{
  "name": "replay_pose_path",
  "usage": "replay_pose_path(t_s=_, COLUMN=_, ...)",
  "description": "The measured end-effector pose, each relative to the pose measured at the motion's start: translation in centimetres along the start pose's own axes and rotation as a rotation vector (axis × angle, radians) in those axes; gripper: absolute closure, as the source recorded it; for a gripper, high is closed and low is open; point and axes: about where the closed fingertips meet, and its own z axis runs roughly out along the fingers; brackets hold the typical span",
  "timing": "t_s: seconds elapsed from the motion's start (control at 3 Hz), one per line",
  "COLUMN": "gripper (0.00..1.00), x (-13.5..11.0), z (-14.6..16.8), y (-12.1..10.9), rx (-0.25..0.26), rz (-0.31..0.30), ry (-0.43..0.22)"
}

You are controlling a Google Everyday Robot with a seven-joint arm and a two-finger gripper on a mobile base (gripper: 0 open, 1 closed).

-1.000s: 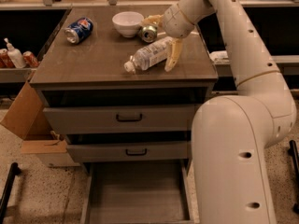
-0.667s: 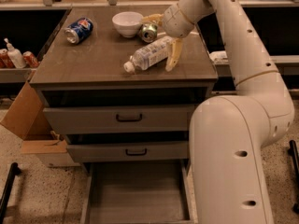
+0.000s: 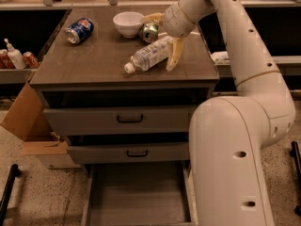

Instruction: Pick blue plastic bottle from bottom drawer and place on counter

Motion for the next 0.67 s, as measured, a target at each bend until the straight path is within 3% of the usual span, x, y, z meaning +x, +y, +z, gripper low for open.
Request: replay_pose_path(t_s=0.67, gripper=0.00, x=0.4, z=-8.0, y=1.4, rx=0.123, rz=0.026, ry=0.073)
